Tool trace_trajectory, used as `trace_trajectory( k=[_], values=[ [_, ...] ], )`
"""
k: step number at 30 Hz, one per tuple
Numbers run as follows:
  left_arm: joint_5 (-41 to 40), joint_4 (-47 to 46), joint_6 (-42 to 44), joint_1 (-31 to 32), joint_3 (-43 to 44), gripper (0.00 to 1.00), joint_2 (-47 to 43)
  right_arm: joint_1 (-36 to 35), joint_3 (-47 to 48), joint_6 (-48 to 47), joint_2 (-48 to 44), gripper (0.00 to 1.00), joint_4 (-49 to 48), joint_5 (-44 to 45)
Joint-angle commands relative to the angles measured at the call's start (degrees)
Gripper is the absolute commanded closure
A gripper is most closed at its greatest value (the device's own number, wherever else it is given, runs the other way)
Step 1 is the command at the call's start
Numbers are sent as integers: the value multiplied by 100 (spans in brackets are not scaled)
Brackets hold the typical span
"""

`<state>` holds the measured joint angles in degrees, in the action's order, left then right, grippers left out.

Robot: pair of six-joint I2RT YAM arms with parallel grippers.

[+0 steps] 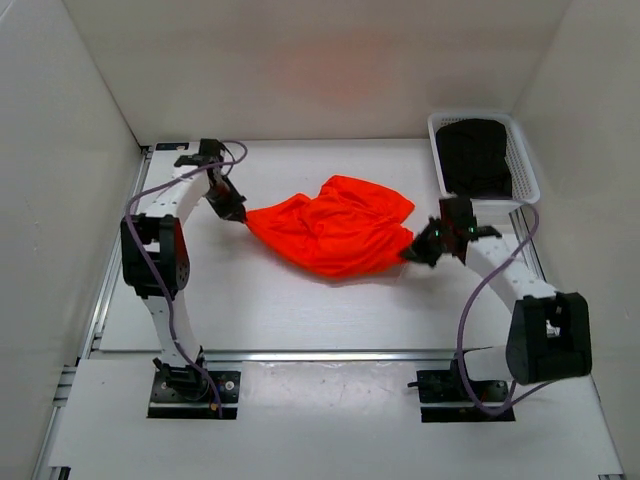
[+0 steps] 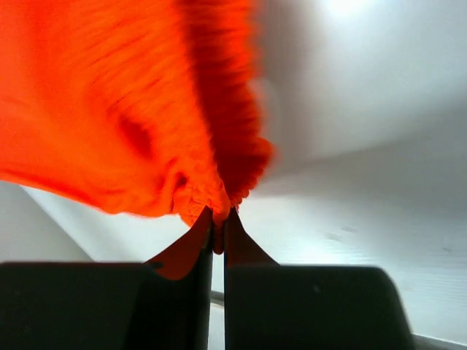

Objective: Fold and stack the shorts
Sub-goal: Flatten the shorts out

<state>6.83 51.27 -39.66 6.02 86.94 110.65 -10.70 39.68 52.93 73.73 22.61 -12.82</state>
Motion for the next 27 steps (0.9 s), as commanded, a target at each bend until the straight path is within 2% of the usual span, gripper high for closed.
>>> trace_trajectory(
  k=[1,2,3,4,6,8,10,11,12,13,14,15,17,18,19,20,21,24,27],
  values=[
    [64,628,256,-373,1629,90,-80,173,2309,-992,692,100,198,158],
    [64,848,257,-522,2077,90,-18,173,3056,-1430,1278,100,496,35],
    [64,1163,257,-593,2830,90,-17,173,4542,-1617,1536,100,1151,-79],
    [142,1245,257,-654,3125,90,-96,173,5157,-1775,1721,100,1384,-80],
    [196,1377,257,-856,3696,90,-394,173,5968,-2005,1811,100,1492,-80],
    [257,1377,257,-1084,3752,90,-849,121,5972,-2058,1462,100,1492,-80],
    [318,1238,257,-1208,3025,90,-1263,7,5342,-2198,945,100,1343,-19],
    [319,1080,257,-1261,2613,90,-1761,-98,5009,-2199,750,100,1282,103],
    [397,896,257,-1261,1626,90,-2036,-160,4631,-2199,548,100,1168,217],
    [511,694,257,-1261,1077,90,-2300,-300,4227,-2199,154,100,1088,392],
    [512,300,257,-1209,532,90,-2755,-353,3414,-2138,-33,100,1088,499],
    [443,148,205,-1095,-457,90,-2933,-354,2997,-2137,-200,100,1001,500],
    [232,-54,143,-972,-1368,90,-3154,-407,2293,-2024,-543,100,1000,569],
    [231,-221,143,-910,-1781,90,-3216,-407,1811,-1962,-544,91,1000,701],
    [231,-335,56,-910,-2499,90,-3277,-259,1658,-1962,-544,77,1052,650],
    [309,-441,-6,-910,-2784,90,-3278,-188,1526,-1909,-544,50,1052,510],
    [310,-520,-7,-910,-2996,90,-3278,-126,1421,-1813,-544,42,1052,378],
    [206,-627,-7,-857,-3315,90,-3479,-20,1060,-1620,-492,26,1105,61],
    [143,-627,-7,-857,-3385,90,-3673,50,446,-1233,-597,26,983,-307]
  ],
)
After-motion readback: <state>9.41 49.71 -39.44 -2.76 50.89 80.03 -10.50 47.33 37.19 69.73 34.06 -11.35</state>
